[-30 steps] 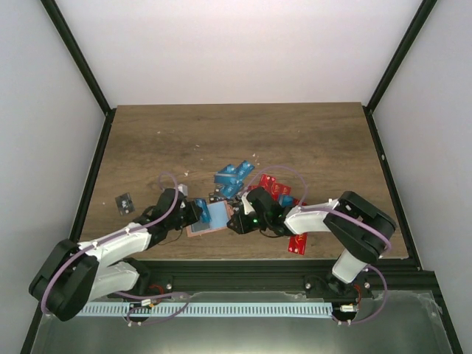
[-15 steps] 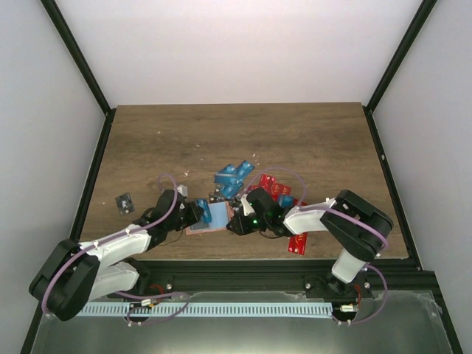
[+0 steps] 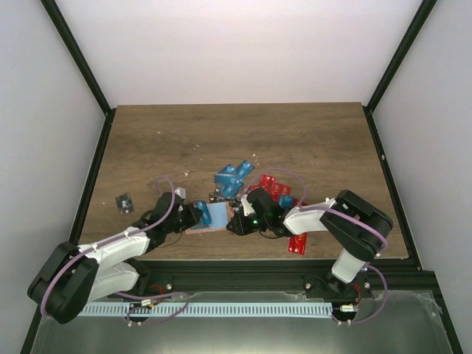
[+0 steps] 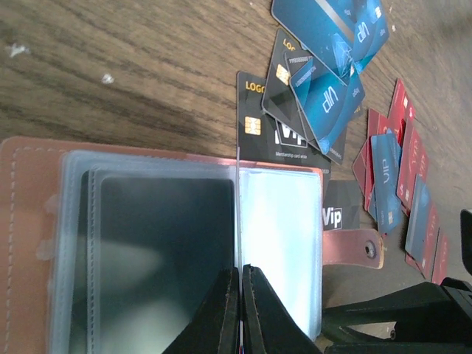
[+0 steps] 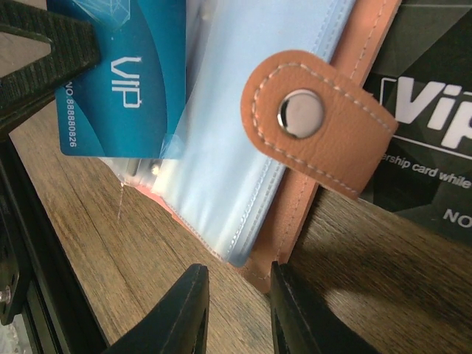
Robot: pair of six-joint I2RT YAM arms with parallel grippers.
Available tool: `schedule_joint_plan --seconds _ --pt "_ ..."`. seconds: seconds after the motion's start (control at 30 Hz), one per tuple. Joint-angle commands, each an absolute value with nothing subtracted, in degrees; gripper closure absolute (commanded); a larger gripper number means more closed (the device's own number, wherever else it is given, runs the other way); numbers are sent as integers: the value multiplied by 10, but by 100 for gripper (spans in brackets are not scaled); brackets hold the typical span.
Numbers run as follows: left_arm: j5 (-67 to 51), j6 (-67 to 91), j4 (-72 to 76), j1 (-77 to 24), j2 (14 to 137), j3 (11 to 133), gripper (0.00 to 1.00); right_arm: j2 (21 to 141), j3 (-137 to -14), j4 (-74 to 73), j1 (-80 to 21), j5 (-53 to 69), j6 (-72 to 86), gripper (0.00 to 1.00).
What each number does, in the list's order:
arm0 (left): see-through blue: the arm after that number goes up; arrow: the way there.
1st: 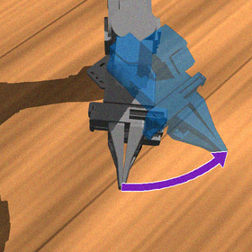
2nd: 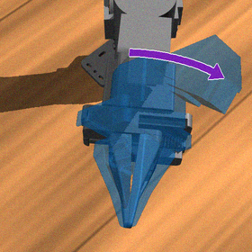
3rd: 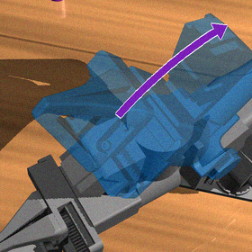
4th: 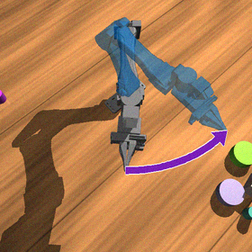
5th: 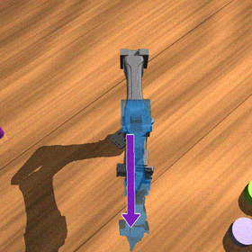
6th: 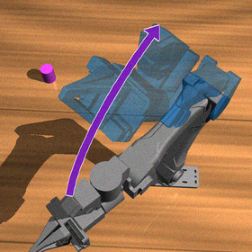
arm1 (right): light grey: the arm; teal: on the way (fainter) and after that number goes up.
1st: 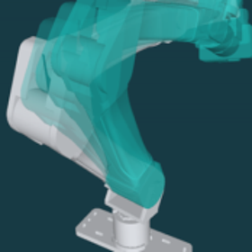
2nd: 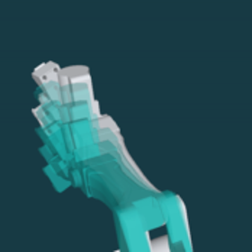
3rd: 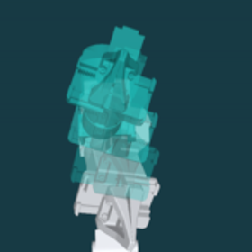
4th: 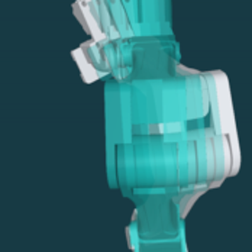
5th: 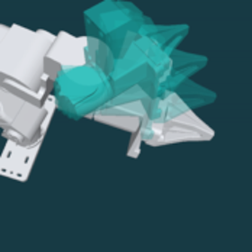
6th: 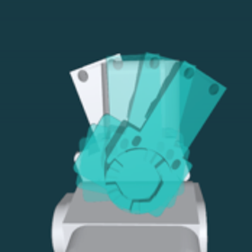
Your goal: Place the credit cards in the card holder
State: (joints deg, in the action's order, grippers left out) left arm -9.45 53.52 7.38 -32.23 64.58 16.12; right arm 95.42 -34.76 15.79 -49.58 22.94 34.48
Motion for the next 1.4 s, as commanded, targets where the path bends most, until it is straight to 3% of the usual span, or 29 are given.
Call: schedule_joint_plan --seconds 0.0,1.37 --pt "-92 557 57 -322 629 142 96 964 -348 155 -493 233 352 74" --pt "-145 627 193 -322 653 83 96 988 -346 161 -493 246 363 75"
